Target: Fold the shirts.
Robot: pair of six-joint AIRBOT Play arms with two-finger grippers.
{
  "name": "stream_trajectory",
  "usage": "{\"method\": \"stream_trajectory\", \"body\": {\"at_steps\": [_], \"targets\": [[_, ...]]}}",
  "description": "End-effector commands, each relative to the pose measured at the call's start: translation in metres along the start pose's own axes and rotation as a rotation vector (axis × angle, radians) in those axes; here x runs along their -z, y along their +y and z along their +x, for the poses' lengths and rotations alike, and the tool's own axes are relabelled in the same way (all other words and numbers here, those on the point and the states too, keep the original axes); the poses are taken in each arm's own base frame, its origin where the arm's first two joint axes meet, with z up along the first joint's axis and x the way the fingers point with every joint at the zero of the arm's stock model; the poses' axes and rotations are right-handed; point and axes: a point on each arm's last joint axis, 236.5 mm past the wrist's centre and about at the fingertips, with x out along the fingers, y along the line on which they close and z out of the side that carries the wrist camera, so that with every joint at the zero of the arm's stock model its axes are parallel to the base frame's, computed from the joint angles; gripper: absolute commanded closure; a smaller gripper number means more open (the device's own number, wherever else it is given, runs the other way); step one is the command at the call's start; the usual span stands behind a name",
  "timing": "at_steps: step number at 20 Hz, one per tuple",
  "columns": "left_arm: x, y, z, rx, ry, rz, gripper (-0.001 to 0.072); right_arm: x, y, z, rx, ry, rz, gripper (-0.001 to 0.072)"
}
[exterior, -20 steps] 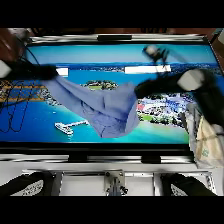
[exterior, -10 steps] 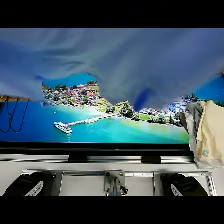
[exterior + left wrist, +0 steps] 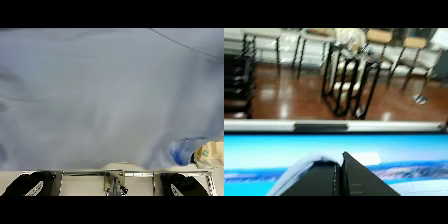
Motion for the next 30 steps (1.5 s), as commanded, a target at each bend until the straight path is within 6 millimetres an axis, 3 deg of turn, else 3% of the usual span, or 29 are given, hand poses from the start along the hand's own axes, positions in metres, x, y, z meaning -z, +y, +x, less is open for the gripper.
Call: {"method": "stream_trajectory", "body": {"at_steps": [1,4,8,11,14,17,18,19,20,21,22,25,26,28,30], "targets": [[0.063,0.03,0.066,-0.097,0.202,0.051,0.0675,0.083,-0.024,0.072,0.107,0.24,-0.125,0.064],[0.152,0.05,0.135,-0.125,0.444,0.096,0.0676,0.183,-0.016,0.147,0.088,0.447,-0.158,0.064],[0.253,0.071,0.221,-0.141,0.617,0.093,0.0676,0.332,-0.012,0.218,0.098,0.691,-0.223,0.064],[0.315,0.093,0.271,-0.163,0.697,0.08,0.0675,0.407,-0.024,0.236,0.169,0.794,-0.144,0.064],[0.374,0.093,0.289,-0.147,0.817,0.016,0.0675,0.45,-0.041,0.224,0.261,0.899,0.032,0.064],[0.412,0.062,0.294,-0.058,0.906,-0.162,0.0671,0.482,-0.033,0.198,0.252,1.056,0.093,0.064],[0.419,0.052,0.292,-0.032,0.933,-0.212,0.0633,0.488,-0.029,0.19,0.25,1.101,0.104,0.064],[0.422,0.044,0.287,-0.011,0.96,-0.246,0.0486,0.491,-0.023,0.184,0.24,1.13,0.125,0.057],[0.424,0.042,0.28,-0.006,0.995,-0.251,0.0338,0.49,-0.019,0.179,0.231,1.149,0.143,0.0309],[0.424,0.046,0.267,-0.008,1.055,-0.244,0.0136,0.486,-0.021,0.171,0.227,1.174,0.129,0.0135],[0.42,0.056,0.251,-0.028,1.12,-0.227,0.006,0.479,-0.028,0.159,0.233,1.203,0.091,0.0135],[0.397,0.127,0.187,-0.141,1.33,-0.103,0.0052,0.45,-0.075,0.1,0.298,1.355,-0.06,0.0135],[0.394,0.147,0.165,-0.189,1.38,-0.138,0.0054,0.445,-0.087,0.076,0.308,1.423,-0.038,0.0136],[0.394,0.161,0.132,-0.179,1.433,-0.302,0.0055,0.443,-0.09,0.029,0.261,1.556,0.135,0.0138],[0.415,0.155,0.106,-0.099,1.448,-0.469,0.0056,0.439,-0.07,-0.001,0.126,1.626,0.385,0.0137]]}}
